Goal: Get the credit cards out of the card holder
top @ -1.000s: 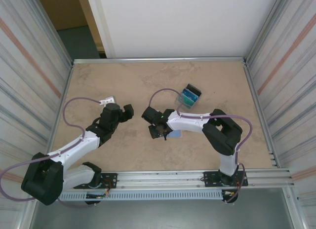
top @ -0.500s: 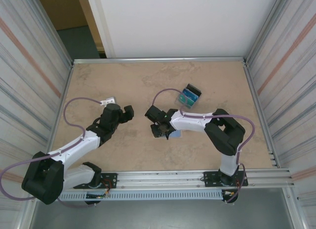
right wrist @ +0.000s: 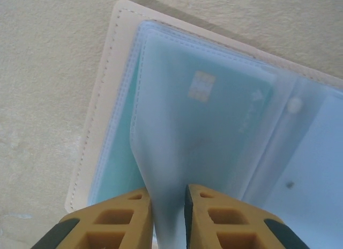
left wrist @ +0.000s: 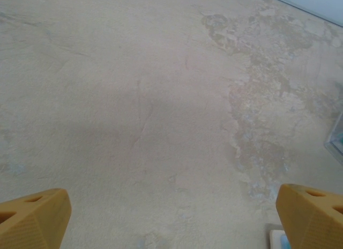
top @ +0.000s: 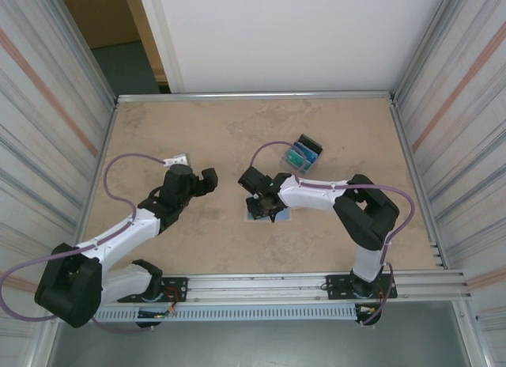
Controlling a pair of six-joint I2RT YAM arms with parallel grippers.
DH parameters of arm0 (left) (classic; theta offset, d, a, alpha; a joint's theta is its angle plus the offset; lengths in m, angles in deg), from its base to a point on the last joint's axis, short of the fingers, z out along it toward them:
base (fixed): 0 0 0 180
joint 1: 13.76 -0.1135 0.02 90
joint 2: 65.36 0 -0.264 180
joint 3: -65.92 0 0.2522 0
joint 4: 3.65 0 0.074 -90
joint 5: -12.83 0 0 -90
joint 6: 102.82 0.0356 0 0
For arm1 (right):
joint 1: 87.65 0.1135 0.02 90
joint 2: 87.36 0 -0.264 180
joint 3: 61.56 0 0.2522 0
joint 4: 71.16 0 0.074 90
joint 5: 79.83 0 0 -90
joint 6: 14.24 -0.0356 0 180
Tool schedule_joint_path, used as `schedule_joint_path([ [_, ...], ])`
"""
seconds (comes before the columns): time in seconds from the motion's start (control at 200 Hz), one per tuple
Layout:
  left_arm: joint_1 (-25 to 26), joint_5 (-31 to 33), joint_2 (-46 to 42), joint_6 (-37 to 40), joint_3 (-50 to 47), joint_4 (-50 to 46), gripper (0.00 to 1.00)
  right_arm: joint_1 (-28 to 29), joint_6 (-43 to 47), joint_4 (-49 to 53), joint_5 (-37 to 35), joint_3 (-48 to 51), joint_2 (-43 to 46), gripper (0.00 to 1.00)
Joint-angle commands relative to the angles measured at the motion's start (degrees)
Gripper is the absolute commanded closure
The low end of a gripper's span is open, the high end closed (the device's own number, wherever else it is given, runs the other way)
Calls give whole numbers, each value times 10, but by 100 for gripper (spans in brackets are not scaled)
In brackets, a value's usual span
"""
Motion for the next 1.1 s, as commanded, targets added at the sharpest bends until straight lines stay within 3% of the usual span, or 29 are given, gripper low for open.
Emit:
schedule_joint_path([
  [0.0, 5, -19, 5, 27, 11, 42, 1, -4, -17, 31, -28, 9, 28, 76],
  [0.341, 67, 1, 69, 90, 64, 28, 1, -22, -39, 42, -69, 44, 74, 72],
  [0.782, 147, 16, 135, 143, 94, -22, 1, -70, -71, 42, -62, 81, 92, 70],
  [1.092, 196, 72, 191, 165, 116, -69, 1, -89, -87, 57, -74, 96, 123, 72],
])
